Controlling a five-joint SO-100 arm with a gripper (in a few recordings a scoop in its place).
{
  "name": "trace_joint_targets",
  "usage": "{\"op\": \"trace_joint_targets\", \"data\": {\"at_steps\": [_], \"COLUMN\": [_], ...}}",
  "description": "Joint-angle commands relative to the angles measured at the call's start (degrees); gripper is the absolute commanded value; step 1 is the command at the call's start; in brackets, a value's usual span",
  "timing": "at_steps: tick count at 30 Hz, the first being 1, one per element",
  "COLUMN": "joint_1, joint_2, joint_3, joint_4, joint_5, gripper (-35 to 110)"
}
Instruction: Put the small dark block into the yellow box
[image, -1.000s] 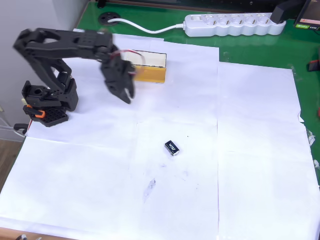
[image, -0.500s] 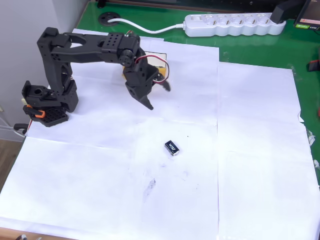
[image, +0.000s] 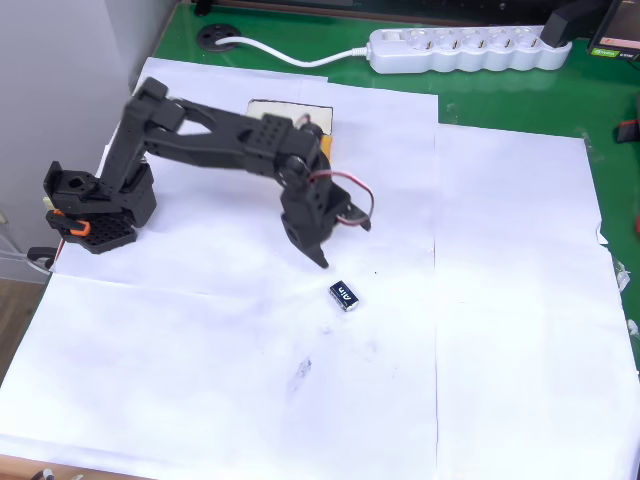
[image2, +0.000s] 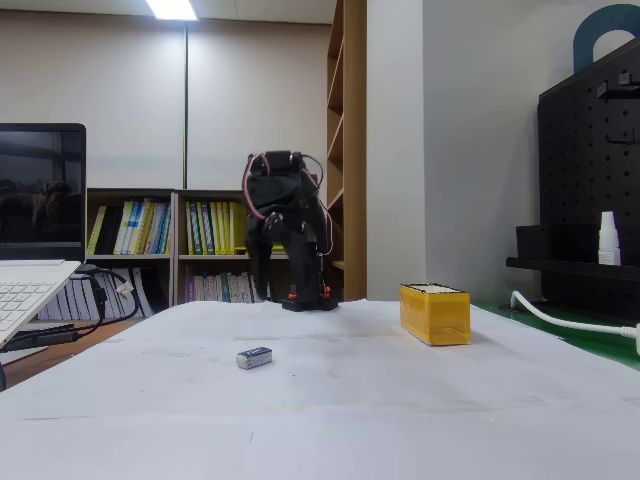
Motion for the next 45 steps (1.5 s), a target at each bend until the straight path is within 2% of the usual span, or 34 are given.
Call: {"op": "trace_joint_targets", "data": {"at_steps": [1,14,16,25,36,40,45], "joint_1": [1.6,3.5,3.6,3.0,1.8,1.1,0.9], "joint_2": [1.6,10.9,11.3,12.0,13.1,13.3,13.2], "joint_3": [6.3,10.7,10.8,10.5,10.5,10.6,10.4], "joint_4": [-0.8,-4.9,-5.3,-6.3,-7.9,-8.4,-8.2], "joint_5": [-1.3,-4.4,-4.7,-5.0,-5.5,-5.8,-5.7], "gripper": [34,32,27,21,21,13,10]}}
